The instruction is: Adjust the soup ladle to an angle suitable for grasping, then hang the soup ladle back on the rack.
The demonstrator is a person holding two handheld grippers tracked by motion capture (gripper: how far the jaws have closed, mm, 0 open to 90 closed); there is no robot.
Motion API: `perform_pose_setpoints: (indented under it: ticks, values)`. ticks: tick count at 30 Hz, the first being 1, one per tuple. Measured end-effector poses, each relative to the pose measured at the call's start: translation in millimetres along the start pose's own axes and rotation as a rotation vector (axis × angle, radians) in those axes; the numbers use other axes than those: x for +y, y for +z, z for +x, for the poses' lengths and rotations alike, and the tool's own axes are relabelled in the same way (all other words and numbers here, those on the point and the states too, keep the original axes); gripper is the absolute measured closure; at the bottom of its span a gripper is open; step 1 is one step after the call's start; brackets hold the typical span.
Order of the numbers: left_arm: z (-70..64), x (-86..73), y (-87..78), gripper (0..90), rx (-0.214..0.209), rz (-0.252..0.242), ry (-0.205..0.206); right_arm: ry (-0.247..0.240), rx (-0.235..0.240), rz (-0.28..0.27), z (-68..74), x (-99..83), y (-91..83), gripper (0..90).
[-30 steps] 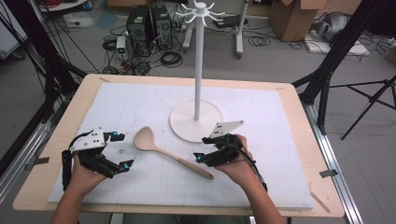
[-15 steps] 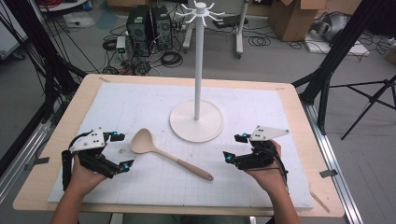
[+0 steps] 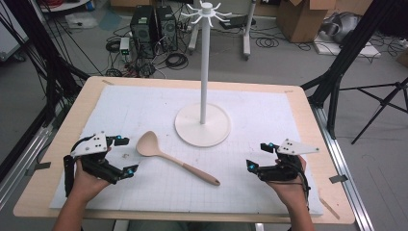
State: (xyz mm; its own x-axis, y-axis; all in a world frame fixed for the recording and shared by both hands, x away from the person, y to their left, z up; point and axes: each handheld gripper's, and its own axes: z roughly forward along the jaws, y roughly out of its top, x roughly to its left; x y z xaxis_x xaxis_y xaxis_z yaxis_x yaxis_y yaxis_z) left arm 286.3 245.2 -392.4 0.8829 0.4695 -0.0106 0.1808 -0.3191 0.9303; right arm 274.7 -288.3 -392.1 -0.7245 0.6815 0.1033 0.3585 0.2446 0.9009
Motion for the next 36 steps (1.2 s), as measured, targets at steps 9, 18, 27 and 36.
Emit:
perform_pose_setpoints:
  ticks: [9, 18, 27, 36]
  values:
    - [1.5, -2.7, -3.5, 1.7, 0.002, -0.002, -0.007, -0.003, -0.001, 0.020, 2.8, -0.3, 6.1, 9.4]
    - [0.5, -2.0, -1.4, 1.7, -0.007, -0.001, -0.004, 0.010, -0.008, 0.018, 0.3, -2.3, 3.6, 9.2]
    - [0.9, 0.1, 4.6, 1.7, -0.028, 0.006, -0.004, 0.008, -0.010, 0.036, -2.2, -4.3, 5.1, 9.2]
    - [-3.9, 25.0, 24.8, 1.7, -0.072, 0.047, 0.069, 0.018, -0.017, 0.040, -4.6, -5.5, 2.1, 9.2]
